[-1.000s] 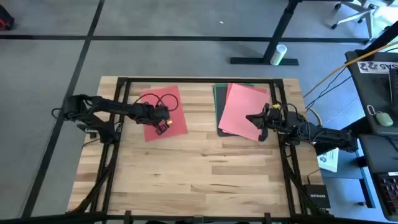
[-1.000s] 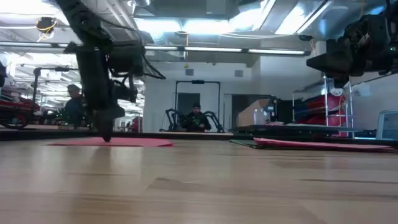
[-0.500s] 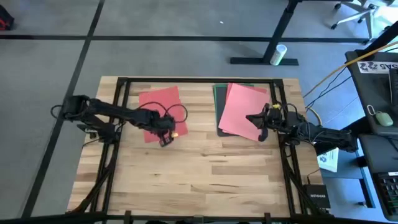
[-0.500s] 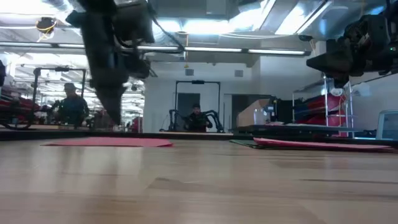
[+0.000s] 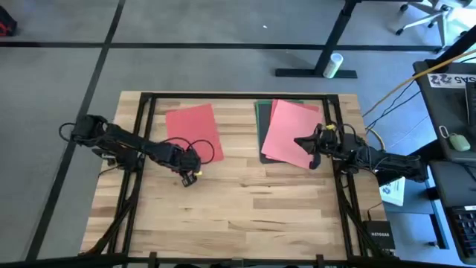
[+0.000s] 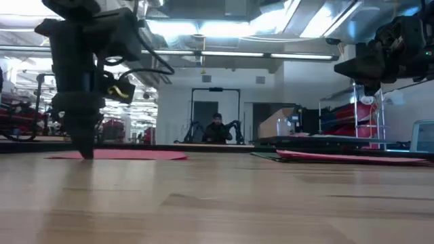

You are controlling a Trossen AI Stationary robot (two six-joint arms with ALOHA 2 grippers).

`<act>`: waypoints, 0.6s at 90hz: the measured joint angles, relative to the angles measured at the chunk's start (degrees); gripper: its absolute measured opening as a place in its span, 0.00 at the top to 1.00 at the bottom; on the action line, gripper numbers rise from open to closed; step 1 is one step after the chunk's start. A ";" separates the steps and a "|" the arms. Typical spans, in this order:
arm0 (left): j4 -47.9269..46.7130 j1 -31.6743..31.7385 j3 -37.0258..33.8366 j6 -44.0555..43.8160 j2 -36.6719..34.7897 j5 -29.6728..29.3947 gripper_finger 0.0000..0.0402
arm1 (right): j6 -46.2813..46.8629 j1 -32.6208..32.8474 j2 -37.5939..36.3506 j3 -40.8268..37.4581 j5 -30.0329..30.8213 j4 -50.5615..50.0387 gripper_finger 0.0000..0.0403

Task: Organize paper
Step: Put the red paper on the top left of the table

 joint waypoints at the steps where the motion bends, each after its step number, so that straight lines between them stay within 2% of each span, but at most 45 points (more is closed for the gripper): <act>1: -0.13 0.01 0.00 0.02 0.00 0.00 1.00 | -0.01 0.01 0.00 0.00 -0.01 0.01 1.00; 32: -8.09 0.09 -0.13 -0.46 0.11 0.43 1.00 | 0.00 0.00 -0.01 -0.02 -0.24 0.00 1.00; 54: -10.00 0.88 -0.21 -3.15 0.13 0.78 1.00 | -0.01 0.01 -0.02 -0.02 -0.22 0.00 1.00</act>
